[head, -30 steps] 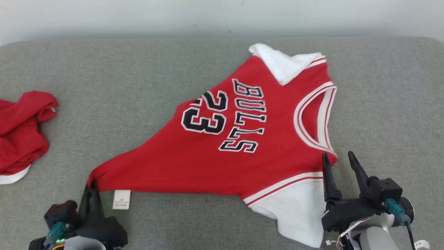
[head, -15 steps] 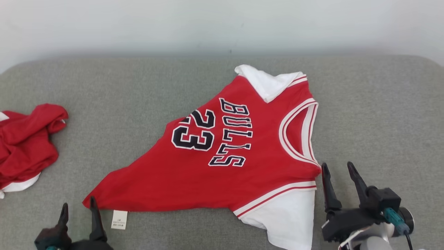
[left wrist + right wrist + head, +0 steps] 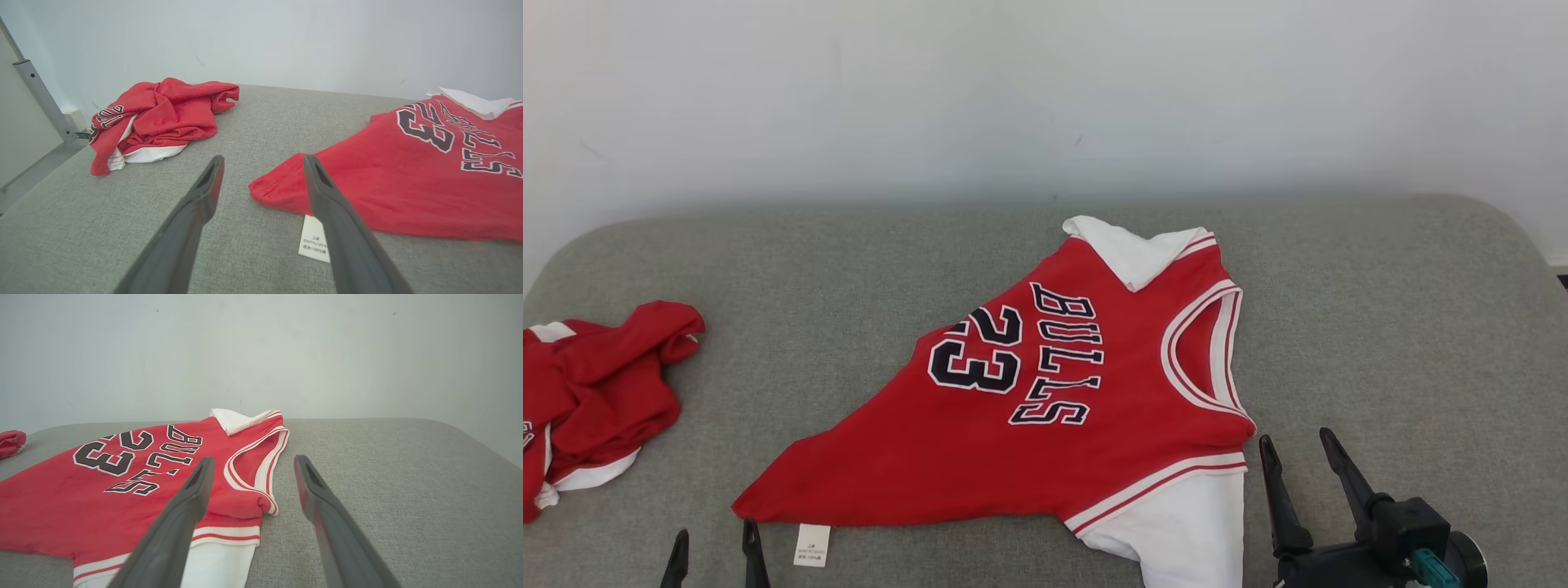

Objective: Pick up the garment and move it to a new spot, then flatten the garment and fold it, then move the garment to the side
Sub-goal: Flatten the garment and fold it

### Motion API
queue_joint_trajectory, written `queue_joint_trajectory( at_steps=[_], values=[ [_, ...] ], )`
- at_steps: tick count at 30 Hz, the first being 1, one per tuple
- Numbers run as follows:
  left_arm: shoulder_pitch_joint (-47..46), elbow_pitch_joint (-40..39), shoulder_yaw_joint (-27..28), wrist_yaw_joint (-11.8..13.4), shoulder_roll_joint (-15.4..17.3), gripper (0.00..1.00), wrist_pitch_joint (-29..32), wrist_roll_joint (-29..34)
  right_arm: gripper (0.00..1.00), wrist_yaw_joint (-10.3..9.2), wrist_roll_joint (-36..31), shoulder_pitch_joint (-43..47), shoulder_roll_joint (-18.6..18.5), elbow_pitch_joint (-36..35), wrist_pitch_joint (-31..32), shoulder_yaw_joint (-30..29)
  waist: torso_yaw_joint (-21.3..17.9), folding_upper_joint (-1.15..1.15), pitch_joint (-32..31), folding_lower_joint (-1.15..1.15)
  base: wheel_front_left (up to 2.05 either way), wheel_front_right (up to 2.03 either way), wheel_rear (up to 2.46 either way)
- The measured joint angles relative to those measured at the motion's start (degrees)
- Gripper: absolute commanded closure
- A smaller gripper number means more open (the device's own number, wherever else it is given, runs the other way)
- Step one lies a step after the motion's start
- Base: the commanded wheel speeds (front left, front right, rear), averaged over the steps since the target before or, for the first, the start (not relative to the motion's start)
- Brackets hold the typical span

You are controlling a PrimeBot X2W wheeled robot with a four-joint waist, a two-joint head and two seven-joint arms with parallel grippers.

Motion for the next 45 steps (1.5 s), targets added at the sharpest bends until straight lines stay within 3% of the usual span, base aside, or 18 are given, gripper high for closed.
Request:
queue_joint_trajectory(
  at_steps=[16,30,45],
  values=[
    [3.5,0.2,-1.2,-1.7,0.0,0.00,0.0,0.3,0.00,0.01,0.0,2.8,0.0,0.5,0.0,0.6,-0.7,0.00,-3.4,0.01,0.00,0.00,0.00],
    [3.3,0.9,-2.4,-3.7,0.0,0.00,0.0,1.3,0.00,0.01,0.0,3.4,0.0,1.2,0.0,0.8,-0.9,0.00,-2.2,0.01,0.00,0.00,0.00],
    [2.5,1.9,-3.3,-4.0,0.1,0.00,0.0,1.0,0.00,0.01,-1.7,4.6,0.1,5.7,0.0,3.3,-0.7,0.00,-0.3,0.01,0.00,0.00,0.00]
  ],
)
